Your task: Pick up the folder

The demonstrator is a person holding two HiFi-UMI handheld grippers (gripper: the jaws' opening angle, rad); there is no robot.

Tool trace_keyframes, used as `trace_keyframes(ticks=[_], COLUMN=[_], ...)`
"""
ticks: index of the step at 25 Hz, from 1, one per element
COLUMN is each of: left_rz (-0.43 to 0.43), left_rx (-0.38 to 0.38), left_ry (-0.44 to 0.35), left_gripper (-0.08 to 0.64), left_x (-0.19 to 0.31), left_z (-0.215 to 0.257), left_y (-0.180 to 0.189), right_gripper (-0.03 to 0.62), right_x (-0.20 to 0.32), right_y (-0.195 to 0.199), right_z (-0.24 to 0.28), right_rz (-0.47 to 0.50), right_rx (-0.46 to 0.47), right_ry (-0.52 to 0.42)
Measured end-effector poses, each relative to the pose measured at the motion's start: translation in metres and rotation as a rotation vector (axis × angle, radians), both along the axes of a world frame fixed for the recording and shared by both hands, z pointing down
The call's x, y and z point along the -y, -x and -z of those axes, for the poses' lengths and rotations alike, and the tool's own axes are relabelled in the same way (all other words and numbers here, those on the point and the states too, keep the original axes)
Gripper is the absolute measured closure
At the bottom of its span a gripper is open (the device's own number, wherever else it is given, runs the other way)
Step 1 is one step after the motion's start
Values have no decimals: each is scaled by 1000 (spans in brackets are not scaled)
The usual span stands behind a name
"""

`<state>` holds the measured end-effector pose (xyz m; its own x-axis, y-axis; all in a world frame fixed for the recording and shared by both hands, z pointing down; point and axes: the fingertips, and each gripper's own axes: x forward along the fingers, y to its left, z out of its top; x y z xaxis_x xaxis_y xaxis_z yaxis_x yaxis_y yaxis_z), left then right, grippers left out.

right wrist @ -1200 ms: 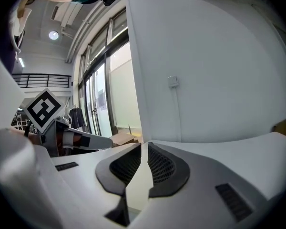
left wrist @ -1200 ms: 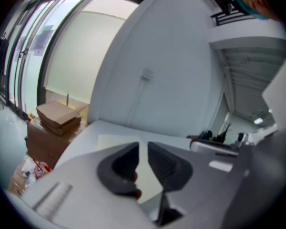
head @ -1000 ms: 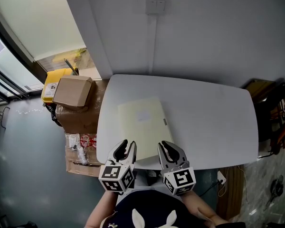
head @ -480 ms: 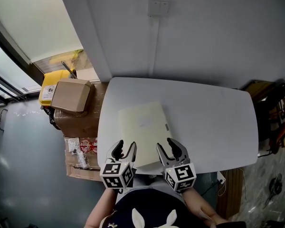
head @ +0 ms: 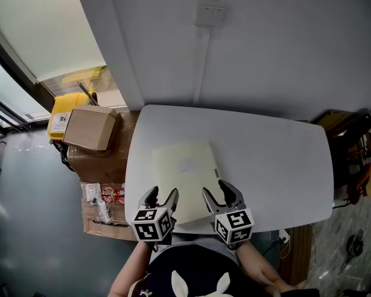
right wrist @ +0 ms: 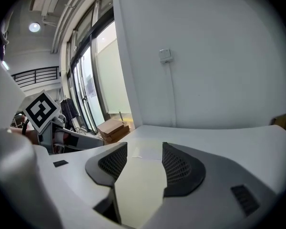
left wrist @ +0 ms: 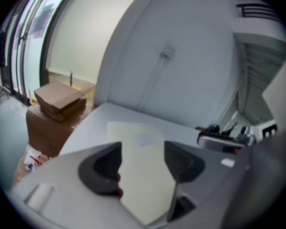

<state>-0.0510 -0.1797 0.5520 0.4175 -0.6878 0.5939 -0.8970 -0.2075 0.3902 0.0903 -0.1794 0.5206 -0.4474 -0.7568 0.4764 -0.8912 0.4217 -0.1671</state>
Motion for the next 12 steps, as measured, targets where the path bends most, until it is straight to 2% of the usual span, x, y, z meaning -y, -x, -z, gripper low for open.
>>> trace_keyframes(ticks=[7,12], left_rz=[18,15], left_rx=[-2,-1], left_ry=[77,125], left_gripper=[288,276], left_x=[5,7], left_z=[-22,-37], left_y=[5,8], right_gripper=[344,337], right_x=[13,19], right_y=[-8,-15], right_z=[-31,-45], right_rz=[0,-8], right_rx=[-3,-22], right_ry=[120,161])
